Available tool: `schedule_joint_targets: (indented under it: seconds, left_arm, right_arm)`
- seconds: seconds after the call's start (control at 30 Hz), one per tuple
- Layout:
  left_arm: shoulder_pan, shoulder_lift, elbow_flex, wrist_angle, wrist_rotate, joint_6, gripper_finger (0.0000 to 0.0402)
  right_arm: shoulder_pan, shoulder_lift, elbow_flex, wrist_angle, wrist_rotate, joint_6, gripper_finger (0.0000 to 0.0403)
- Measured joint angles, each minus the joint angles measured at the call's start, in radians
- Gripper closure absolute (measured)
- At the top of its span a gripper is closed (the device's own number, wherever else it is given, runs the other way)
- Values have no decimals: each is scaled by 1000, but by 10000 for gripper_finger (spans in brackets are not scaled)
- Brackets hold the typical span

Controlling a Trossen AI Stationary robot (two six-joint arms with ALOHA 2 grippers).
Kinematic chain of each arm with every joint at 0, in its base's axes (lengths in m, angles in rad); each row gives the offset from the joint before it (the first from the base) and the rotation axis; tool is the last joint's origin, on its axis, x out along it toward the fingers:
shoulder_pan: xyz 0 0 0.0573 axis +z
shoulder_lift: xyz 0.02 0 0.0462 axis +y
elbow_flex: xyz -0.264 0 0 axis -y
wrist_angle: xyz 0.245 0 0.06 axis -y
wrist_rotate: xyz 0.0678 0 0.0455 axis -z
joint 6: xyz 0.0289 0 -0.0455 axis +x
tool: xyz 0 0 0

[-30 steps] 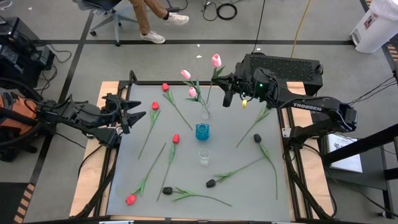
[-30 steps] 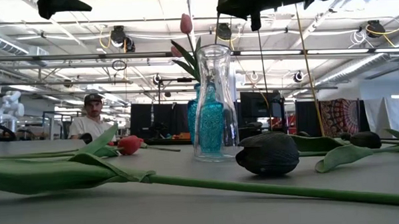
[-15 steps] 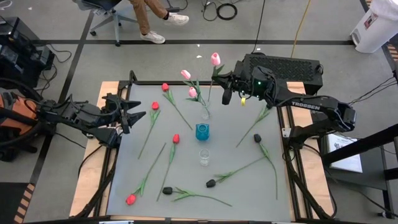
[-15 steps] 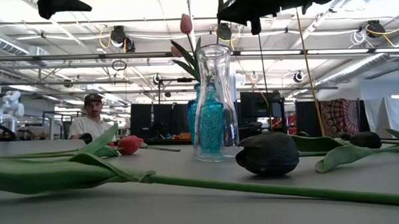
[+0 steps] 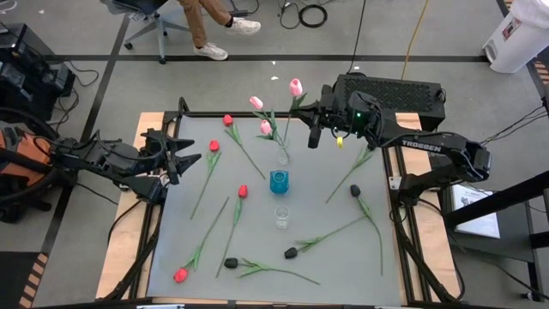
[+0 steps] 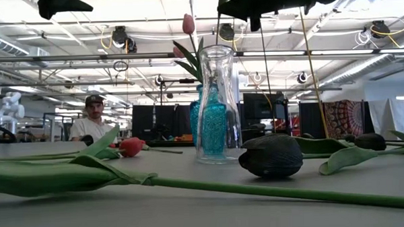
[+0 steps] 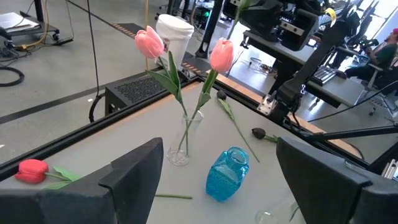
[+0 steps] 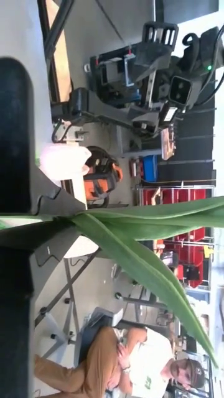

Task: Sort flowers into vase by color
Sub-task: Put the pink tulip into the top transparent vase

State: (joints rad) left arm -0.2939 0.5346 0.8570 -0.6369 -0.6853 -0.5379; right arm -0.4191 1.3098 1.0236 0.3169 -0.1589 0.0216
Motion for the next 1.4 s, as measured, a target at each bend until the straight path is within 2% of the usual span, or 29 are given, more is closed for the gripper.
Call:
schedule_joint_targets:
  seconds: [0.53,1.0,1.4]
  left_arm:
    - [0,0,0,0,0,0,82]
    - [0,0,0,0,0,0,82]
    - [0,0,0,0,0,0,82]
  right_arm:
    - [0,0,0,-8,0,-15,396]
    - [0,0,0,-24,0,-41,288]
    - [0,0,0,-62,0,-33,237]
